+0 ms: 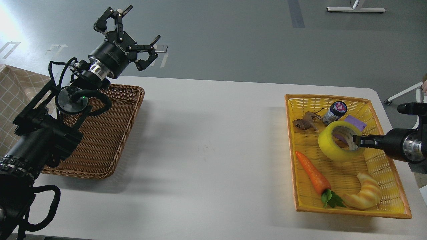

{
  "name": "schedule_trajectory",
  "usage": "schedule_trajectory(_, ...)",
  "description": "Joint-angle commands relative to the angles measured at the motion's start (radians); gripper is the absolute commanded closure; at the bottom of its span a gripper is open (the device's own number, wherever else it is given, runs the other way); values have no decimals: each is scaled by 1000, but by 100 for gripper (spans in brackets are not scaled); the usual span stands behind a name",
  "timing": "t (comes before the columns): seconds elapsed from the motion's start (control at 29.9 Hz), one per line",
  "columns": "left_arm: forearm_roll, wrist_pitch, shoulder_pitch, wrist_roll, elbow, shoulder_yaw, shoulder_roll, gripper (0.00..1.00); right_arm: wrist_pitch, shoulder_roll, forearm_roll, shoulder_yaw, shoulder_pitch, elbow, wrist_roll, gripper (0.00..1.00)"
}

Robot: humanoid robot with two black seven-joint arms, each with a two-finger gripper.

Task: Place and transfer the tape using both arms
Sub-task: 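Hook the tape roll's hole with the right gripper and lift it, then carry the tape roll toward the table center and set it down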

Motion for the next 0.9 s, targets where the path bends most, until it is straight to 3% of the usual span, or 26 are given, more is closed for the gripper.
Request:
schedule_trajectory(0.0,0,0,0,0,0,0,0,2,0,-45,1,4,38,43,2,100)
schedule_trajectory(0.33,0,0,-4,0,-2,-1,-2,2,0,-22,1,2,218,57,2,100)
schedule_trajectory(0.87,-3,0,-11,0,-2,-3,1,2,0,328,-101,-12,259,5,-7,100)
